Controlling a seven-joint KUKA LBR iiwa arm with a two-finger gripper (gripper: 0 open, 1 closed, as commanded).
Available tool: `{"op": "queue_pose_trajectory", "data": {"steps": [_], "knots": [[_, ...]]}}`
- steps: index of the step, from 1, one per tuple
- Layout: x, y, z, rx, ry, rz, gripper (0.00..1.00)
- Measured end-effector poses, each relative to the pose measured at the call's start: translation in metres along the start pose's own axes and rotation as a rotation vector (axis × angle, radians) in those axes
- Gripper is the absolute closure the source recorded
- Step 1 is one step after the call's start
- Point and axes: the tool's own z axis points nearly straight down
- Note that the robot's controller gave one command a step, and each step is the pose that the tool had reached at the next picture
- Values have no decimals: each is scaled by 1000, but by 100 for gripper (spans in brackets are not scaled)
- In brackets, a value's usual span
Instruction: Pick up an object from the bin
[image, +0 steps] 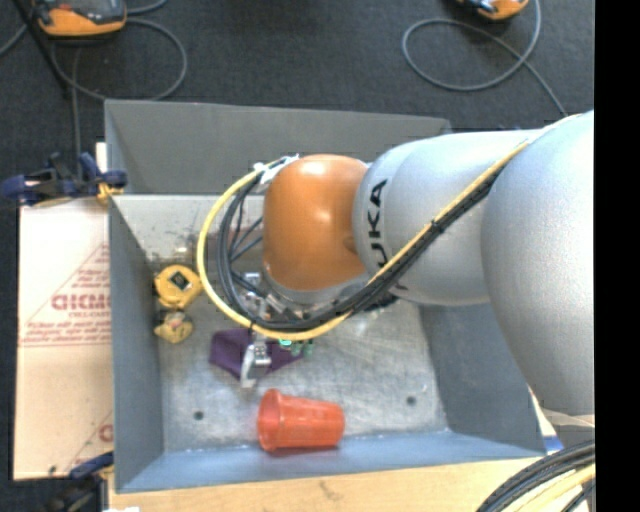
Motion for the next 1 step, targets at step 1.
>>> {"op": "queue_pose_trajectory", "data": {"steps": [1], "knots": [[-2, 0, -4, -1, -7, 3, 0]]}}
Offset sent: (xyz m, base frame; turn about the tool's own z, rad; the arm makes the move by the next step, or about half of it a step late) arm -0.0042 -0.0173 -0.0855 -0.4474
